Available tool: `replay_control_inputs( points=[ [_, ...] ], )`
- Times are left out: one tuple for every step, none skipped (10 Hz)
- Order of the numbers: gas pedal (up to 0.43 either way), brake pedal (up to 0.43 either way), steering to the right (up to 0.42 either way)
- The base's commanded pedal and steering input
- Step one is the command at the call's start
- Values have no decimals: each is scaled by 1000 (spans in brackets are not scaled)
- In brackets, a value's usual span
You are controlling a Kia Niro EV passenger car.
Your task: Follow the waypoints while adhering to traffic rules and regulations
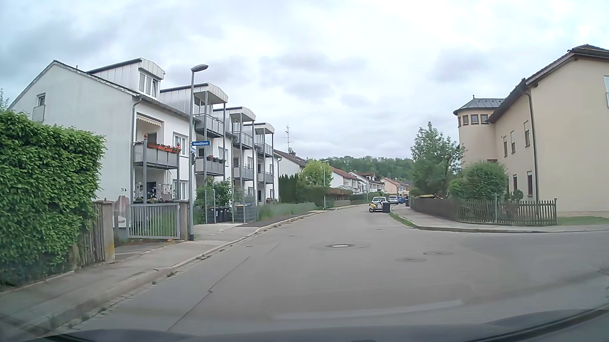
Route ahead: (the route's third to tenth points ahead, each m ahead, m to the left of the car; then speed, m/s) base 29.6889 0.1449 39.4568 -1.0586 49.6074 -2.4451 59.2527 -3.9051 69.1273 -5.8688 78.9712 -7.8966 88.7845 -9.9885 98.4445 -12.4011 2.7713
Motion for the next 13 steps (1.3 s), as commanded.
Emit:
replay_control_inputs(
  points=[
    [28, 0, 206],
    [20, 0, 206],
    [0, 0, 206],
    [0, 0, 205],
    [0, 0, 205],
    [0, 0, 201],
    [0, 0, 196],
    [0, 0, 189],
    [0, 0, 176],
    [0, 0, 162],
    [20, 0, 143],
    [20, 0, 126],
    [28, 0, 110]
  ],
)
